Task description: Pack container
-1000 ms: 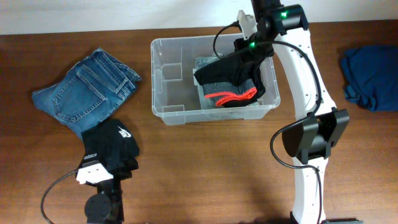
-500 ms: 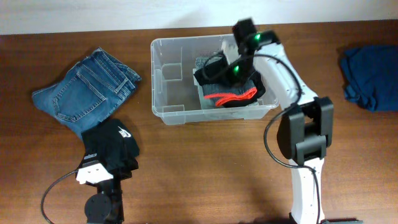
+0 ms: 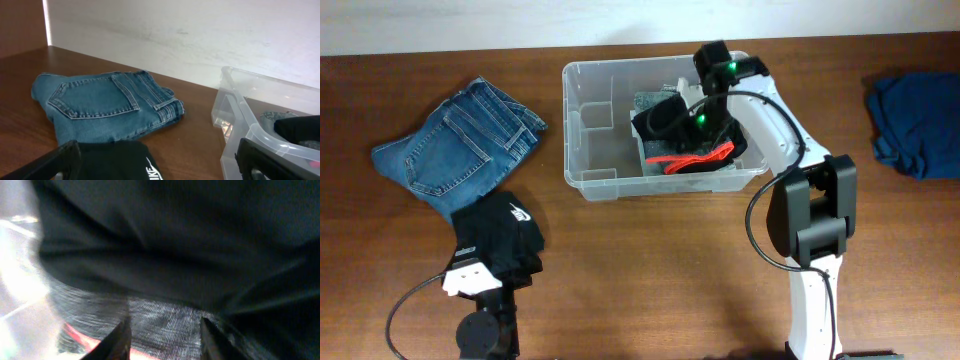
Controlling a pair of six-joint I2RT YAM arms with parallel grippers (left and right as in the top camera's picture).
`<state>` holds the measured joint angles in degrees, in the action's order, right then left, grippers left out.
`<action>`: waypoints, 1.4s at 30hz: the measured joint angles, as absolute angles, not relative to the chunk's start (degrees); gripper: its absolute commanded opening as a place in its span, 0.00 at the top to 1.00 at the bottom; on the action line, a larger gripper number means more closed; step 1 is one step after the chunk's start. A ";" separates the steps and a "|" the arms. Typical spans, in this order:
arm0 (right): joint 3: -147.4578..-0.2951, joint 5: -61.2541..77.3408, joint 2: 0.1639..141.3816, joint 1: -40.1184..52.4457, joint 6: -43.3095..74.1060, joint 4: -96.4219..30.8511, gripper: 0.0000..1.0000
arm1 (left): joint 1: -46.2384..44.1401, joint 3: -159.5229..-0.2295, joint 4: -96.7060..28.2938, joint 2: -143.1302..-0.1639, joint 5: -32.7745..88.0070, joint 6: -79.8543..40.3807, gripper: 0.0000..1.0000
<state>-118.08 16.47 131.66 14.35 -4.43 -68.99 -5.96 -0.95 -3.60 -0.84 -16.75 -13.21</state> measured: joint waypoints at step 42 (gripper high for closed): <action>-159.11 -3.40 132.18 -27.44 4.58 -75.96 0.02 | -5.96 -0.95 -3.60 -0.84 -16.75 -13.19 0.01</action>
<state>-159.11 -3.40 132.18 -27.44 4.58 -75.96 -5.96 -0.95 -3.60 -0.84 -16.75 -13.19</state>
